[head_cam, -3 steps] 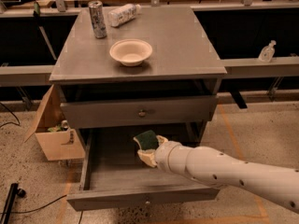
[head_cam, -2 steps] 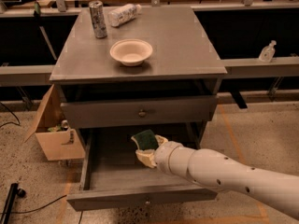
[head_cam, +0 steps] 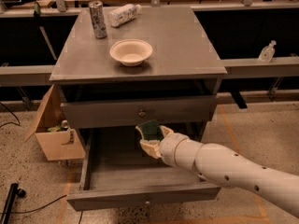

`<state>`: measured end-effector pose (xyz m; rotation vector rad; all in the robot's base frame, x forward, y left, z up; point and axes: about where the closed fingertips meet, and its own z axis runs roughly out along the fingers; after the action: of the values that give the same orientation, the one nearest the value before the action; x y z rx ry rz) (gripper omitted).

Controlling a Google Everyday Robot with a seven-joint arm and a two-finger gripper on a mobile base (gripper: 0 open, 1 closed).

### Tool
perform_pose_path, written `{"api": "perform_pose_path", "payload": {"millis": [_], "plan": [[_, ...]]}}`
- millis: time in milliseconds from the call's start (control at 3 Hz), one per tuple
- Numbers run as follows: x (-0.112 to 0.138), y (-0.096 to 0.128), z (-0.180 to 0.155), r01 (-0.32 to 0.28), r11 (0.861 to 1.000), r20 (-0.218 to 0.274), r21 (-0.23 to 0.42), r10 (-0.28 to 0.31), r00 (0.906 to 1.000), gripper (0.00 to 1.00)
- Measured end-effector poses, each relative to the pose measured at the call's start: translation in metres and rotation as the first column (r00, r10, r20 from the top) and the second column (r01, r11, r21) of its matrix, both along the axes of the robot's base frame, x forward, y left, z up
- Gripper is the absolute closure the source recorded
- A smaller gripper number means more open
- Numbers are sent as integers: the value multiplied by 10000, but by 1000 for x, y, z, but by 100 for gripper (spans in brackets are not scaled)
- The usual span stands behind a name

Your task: Pick sponge from middle drawer and place on counter

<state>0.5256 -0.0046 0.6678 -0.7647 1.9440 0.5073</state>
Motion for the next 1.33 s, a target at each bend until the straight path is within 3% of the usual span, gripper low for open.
{"api": "perform_pose_path", "payload": {"millis": [333, 667, 1000, 1333], "plan": [[35, -42, 80, 557, 9984, 1315, -35, -548, 9898, 100], [60, -75, 167, 816, 9963, 2509, -275, -722, 9653, 100], [90, -96, 232, 947, 9946, 3455, -427, -743, 9355, 100], [129, -117, 270, 1203, 9918, 4060, -441, -923, 9092, 100]]}}
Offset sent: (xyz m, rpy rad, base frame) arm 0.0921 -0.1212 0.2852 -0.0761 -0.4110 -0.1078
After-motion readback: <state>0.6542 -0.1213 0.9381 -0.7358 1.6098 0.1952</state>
